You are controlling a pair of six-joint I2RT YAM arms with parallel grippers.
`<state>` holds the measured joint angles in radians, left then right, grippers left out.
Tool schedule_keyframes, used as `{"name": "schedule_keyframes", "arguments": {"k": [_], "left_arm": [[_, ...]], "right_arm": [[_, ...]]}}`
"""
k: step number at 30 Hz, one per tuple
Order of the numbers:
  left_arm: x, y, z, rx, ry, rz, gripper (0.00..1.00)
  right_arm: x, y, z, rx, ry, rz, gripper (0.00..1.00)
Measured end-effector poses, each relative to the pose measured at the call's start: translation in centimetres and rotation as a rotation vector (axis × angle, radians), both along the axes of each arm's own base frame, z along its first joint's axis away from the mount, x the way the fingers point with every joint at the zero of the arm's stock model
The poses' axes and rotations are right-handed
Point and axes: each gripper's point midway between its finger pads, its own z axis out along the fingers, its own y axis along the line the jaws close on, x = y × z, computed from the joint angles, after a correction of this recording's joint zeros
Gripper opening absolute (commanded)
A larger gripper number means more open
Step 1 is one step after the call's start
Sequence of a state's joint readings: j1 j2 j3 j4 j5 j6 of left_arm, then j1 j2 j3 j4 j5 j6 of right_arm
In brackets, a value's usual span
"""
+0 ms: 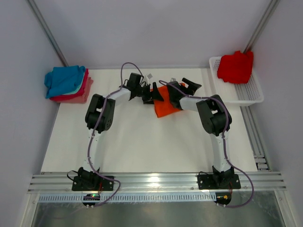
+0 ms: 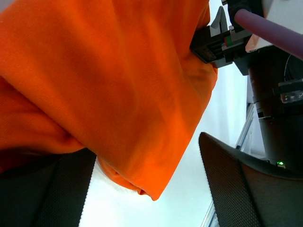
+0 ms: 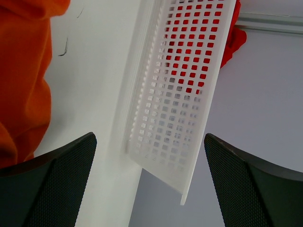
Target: Fold and stack the t-shirts
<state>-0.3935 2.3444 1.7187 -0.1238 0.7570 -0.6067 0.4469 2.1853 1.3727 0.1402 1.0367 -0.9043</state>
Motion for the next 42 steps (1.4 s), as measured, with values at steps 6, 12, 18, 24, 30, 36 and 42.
{"name": "schedule_keyframes", "arguments": {"k": [6, 12, 18, 24, 30, 36, 42], "left_arm": [[0.1, -0.2, -1.6, 0.023, 0.016, 0.004, 0.44], [0.5, -0.2, -2.6, 0.06, 0.028, 0.019, 0.17], [0.9, -0.2, -2.9, 0.102, 0.03, 0.025, 0.0], [1.8, 1.2, -2.9, 0.205, -0.053, 0.026, 0.0], [3.6, 7.5, -2.6, 0.377, -0.117, 0.093, 0.0], [5.3, 18.2, -2.4, 0.571, -0.137, 0.204, 0.0], [4.3, 25.9, -1.8, 0.776, -0.154, 0.209, 0.0]], "right_arm": [[-0.1, 0.0, -0.2, 0.006, 0.001, -0.005, 0.99], [-0.1, 0.0, -0.1, 0.009, 0.003, -0.008, 0.99], [0.0, 0.0, -0.1, 0.008, 0.001, -0.008, 0.99], [0.4, -0.3, 0.3, 0.017, -0.029, -0.013, 0.99], [0.4, -1.2, 2.4, 0.037, -0.072, -0.031, 0.99], [0.5, -1.5, 5.1, 0.07, -0.138, -0.037, 0.99], [0.4, -1.5, 5.1, 0.072, -0.141, -0.038, 1.0]]}}
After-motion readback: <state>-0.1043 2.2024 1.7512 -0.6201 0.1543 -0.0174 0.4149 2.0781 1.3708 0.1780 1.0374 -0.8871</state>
